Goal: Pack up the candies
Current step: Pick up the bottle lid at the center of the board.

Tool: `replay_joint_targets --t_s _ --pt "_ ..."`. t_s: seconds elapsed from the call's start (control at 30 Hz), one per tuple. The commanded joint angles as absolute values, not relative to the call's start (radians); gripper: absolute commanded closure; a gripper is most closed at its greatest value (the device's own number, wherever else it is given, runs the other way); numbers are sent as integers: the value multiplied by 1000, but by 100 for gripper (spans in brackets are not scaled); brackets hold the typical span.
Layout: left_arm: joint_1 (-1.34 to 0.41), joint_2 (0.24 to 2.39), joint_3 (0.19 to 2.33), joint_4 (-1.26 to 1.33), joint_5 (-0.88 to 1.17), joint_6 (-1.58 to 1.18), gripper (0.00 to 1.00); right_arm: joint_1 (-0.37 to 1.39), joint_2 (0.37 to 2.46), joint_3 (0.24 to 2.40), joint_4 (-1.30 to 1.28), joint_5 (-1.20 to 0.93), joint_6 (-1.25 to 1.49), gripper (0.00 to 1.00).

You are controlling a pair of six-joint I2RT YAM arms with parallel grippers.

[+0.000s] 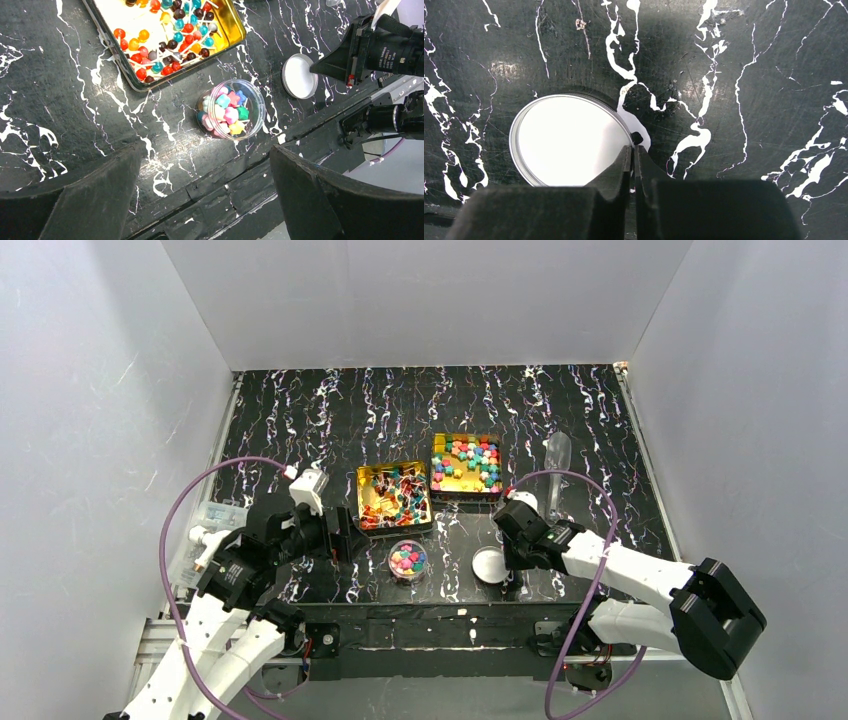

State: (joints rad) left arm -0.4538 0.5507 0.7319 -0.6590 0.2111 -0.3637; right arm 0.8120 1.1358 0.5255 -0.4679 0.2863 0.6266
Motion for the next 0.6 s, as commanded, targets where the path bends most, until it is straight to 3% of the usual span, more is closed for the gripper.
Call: replay_joint_targets --t_s 0.0,0.57 --pt "-450 569 726 -662 236 -367 1 816 1126 505 -446 299 623 96" --pt "-449 629 795 -649 491 -326 1 817 986 634 -511 218 477 99"
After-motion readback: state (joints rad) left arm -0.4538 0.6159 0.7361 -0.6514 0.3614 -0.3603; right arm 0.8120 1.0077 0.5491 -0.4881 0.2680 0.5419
